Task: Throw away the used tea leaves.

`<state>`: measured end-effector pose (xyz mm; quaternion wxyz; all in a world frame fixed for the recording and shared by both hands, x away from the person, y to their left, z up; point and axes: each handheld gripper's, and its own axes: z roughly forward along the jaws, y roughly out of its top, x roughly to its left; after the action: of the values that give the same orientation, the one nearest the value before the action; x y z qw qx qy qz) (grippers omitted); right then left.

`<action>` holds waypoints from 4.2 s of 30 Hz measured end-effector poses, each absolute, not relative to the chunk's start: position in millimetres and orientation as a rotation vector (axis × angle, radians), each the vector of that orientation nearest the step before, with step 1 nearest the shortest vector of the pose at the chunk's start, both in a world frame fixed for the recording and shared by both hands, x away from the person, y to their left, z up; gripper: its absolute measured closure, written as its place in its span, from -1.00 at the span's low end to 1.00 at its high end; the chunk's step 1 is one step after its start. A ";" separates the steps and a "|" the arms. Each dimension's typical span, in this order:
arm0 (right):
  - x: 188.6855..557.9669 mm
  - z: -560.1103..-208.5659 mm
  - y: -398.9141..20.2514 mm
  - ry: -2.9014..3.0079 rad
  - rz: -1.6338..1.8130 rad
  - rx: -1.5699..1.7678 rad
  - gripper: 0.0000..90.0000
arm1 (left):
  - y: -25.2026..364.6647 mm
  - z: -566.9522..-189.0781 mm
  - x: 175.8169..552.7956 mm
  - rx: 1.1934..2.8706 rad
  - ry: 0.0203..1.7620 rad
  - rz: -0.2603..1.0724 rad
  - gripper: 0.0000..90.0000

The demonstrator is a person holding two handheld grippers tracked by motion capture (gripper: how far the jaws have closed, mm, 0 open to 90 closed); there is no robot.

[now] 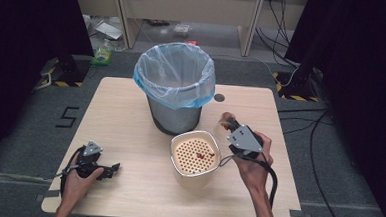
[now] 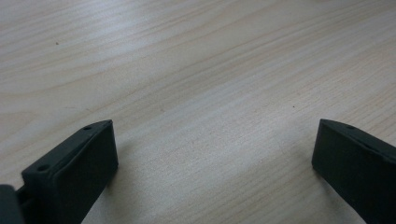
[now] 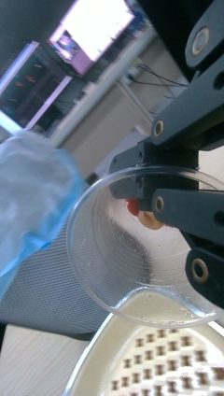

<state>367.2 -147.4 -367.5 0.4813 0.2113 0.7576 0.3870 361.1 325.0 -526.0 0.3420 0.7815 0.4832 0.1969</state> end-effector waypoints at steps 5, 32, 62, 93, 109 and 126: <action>365.5 -368.5 -130.9 1.804 0.986 0.447 0.96 | 325.0 -526.0 361.1 2.032 1.256 0.512 -1.00; 330.0 -392.9 -77.7 1.560 0.694 0.027 0.96 | 325.1 -526.0 361.1 2.032 1.256 0.512 -1.00; 324.3 -410.8 -68.2 1.474 0.496 -0.145 0.97 | 325.0 -526.1 361.3 2.030 1.257 0.513 -1.00; 325.9 -414.4 -58.1 1.405 0.457 -0.208 0.97 | 325.0 -526.1 361.3 2.030 1.257 0.513 -1.00; 325.9 -408.6 -59.5 1.374 0.472 -0.200 0.96 | 325.1 -526.0 361.3 2.032 1.256 0.512 -1.00; 326.0 -415.3 -59.3 1.337 0.436 -0.228 0.97 | 325.0 -526.1 361.3 2.029 1.257 0.512 -1.00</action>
<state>326.0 -59.3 -415.3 0.7568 -0.1047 0.6135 0.1999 361.3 325.0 -526.1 0.3428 0.7808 0.4838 0.1970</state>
